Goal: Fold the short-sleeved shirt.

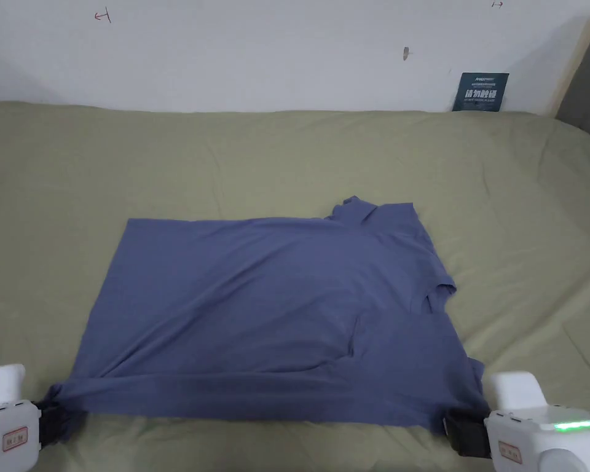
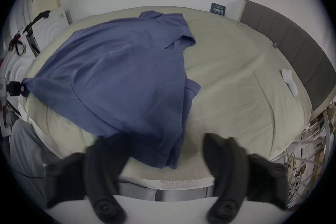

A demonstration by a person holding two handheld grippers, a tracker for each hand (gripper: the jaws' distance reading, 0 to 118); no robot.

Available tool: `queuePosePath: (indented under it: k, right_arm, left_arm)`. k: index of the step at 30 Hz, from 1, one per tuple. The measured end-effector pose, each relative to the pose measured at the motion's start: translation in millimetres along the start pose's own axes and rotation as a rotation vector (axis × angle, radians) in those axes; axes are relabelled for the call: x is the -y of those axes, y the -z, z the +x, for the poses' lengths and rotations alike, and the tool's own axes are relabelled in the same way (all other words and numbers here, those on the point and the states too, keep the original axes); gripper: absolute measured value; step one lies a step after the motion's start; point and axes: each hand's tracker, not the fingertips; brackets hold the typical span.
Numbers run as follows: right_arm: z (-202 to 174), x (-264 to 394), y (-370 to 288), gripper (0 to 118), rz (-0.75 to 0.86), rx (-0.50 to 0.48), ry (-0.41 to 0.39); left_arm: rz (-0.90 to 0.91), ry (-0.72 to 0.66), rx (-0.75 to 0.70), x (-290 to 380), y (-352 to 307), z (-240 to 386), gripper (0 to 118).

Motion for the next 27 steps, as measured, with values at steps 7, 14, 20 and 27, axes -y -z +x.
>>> queuePosePath:
  k: [7,14,20,27]
  right_arm:
    - [2,-7,-35,10,0.09,-0.059,-0.007]
    - [13,-53,-58,10,0.162,-0.08,0.022]
    - [15,-124,-37,10,0.195,-0.077,0.009]
    - [17,-199,33,10,0.099,-0.06,0.047]
  left_arm:
    - [-0.006,0.016,0.013,-4,-8,-5,2]
    - [0.043,0.041,0.045,-37,-24,-5,1]
    - [0.067,0.046,0.066,-101,1,-1,1]
    - [0.033,0.047,0.056,-166,64,18,1]
